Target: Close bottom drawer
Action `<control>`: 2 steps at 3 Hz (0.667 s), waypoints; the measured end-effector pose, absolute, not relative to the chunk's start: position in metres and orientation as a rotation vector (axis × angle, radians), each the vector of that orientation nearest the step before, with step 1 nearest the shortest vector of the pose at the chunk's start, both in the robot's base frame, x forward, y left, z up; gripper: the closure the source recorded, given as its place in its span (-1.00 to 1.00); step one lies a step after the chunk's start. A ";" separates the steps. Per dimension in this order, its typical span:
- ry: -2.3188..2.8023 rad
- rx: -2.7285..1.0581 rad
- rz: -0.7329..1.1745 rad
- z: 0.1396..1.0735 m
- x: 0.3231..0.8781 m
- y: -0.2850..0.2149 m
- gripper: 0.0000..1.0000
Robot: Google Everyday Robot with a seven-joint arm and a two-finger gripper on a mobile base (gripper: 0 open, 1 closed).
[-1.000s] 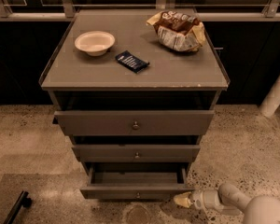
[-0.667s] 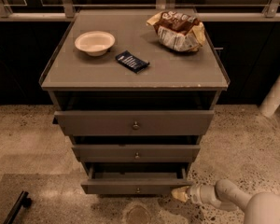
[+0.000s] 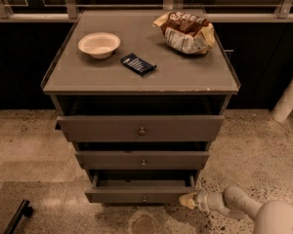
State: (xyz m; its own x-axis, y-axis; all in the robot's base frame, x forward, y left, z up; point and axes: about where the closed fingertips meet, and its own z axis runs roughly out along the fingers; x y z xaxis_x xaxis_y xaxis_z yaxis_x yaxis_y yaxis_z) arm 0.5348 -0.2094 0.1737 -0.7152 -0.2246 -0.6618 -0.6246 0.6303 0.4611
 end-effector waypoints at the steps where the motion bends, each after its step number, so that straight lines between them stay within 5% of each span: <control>1: 2.290 -0.650 0.891 0.167 0.548 -0.209 1.00; 2: 2.294 -0.623 0.838 0.157 0.568 -0.214 1.00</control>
Offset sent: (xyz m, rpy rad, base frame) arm 0.0644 -0.0186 -0.0286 -0.0904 -0.0692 -0.1200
